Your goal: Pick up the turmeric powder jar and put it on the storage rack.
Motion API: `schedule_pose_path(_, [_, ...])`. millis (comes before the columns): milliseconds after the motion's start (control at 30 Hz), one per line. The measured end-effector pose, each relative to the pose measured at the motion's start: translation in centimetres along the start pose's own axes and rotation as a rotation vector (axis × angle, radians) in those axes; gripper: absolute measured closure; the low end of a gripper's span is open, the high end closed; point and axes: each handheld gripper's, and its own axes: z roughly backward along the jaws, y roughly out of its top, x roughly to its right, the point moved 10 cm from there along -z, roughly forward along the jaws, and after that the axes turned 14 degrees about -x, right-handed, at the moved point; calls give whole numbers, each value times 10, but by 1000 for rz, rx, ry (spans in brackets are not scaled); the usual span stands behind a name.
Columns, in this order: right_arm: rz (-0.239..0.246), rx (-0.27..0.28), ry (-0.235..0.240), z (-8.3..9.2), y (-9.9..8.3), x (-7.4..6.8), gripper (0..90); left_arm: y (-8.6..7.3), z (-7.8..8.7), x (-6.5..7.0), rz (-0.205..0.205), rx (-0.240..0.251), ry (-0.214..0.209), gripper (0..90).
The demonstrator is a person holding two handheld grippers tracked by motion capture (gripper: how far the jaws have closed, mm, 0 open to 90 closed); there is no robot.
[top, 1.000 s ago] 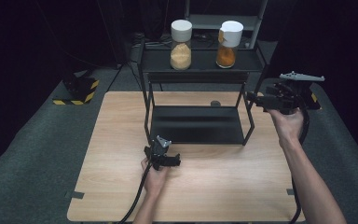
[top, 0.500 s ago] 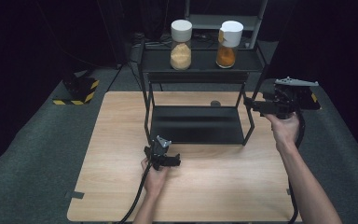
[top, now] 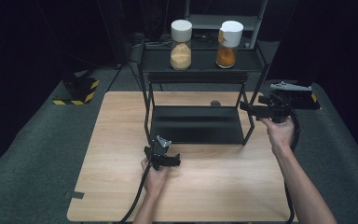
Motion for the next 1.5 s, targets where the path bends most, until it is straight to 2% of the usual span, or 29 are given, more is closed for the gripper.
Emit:
schedule_pose_path(167, [9,-13,-5,-5,-3,-3,86,0,0,0,0,0,0,18])
schedule_pose_path(367, [42,-34,-21,-12,-6,-10,87,0,0,0,0,0,0,17])
schedule_pose_path(633, [54,-41,-24,-19,-9,-16,88,0,0,0,0,0,0,17])
schedule_pose_path(1500, [52,-64,-31,-37,-27,-16,88,0,0,0,-1,0,0,17])
